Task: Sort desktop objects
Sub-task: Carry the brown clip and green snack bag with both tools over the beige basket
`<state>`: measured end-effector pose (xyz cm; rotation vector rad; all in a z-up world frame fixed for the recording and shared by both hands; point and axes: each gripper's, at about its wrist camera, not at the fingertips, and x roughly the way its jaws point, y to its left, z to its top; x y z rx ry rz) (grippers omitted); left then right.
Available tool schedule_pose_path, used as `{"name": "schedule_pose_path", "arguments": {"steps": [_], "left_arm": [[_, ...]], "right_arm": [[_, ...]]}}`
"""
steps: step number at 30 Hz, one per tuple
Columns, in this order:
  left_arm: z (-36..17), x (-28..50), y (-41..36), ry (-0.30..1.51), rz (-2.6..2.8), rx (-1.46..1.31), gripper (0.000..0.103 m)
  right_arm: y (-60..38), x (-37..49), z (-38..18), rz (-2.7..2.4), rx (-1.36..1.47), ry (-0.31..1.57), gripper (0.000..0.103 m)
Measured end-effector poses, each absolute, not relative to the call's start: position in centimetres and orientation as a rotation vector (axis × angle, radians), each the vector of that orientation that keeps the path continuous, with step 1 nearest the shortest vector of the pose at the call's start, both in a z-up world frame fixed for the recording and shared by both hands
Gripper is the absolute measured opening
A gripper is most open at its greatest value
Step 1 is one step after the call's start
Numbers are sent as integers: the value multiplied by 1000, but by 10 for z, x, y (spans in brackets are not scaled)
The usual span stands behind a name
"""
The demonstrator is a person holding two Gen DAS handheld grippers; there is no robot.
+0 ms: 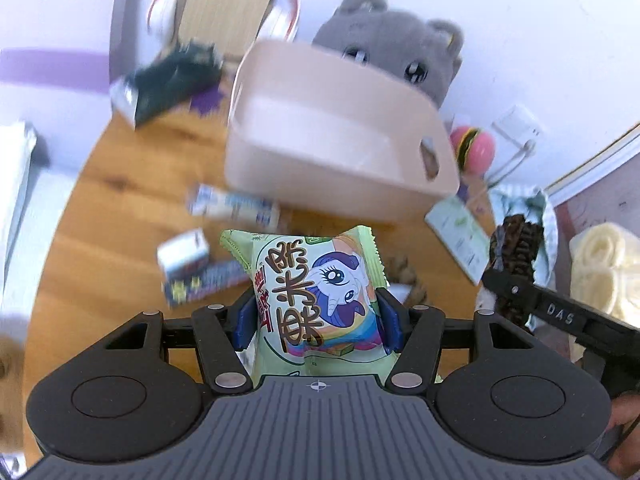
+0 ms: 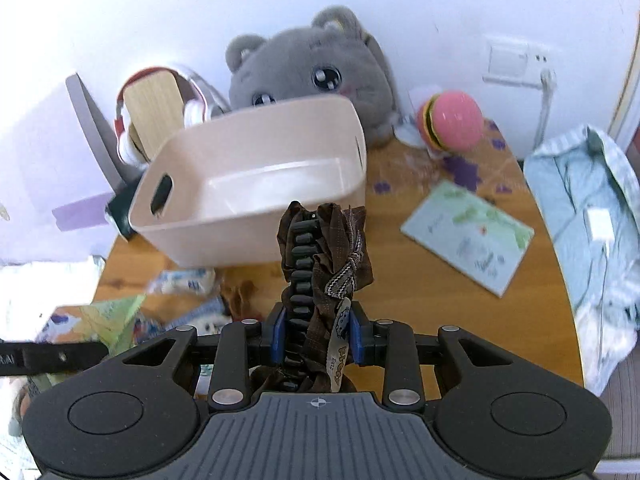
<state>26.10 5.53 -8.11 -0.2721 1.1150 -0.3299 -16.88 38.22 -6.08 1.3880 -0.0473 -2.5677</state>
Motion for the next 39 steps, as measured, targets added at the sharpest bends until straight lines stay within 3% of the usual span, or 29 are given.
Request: {"name": "schedule_pose_path", "arguments": {"steps": [17,23,30,39], "left_arm": [[-29,348,39,924,-396,-235,61],[-20,389,21,846,-397,-173,61],[-46,434,-5,807,-338,-76,60],[-102,460,-41,869,-366,69,60]], "right_arm": [[354,-231,-32,-2621,1244,-17,29],[336,-270,-21,-2639,1172,72,29],[321,-318,-28,-2652,1177,143,29],[312,-372,-84,-2609,1313,82,29]]}}
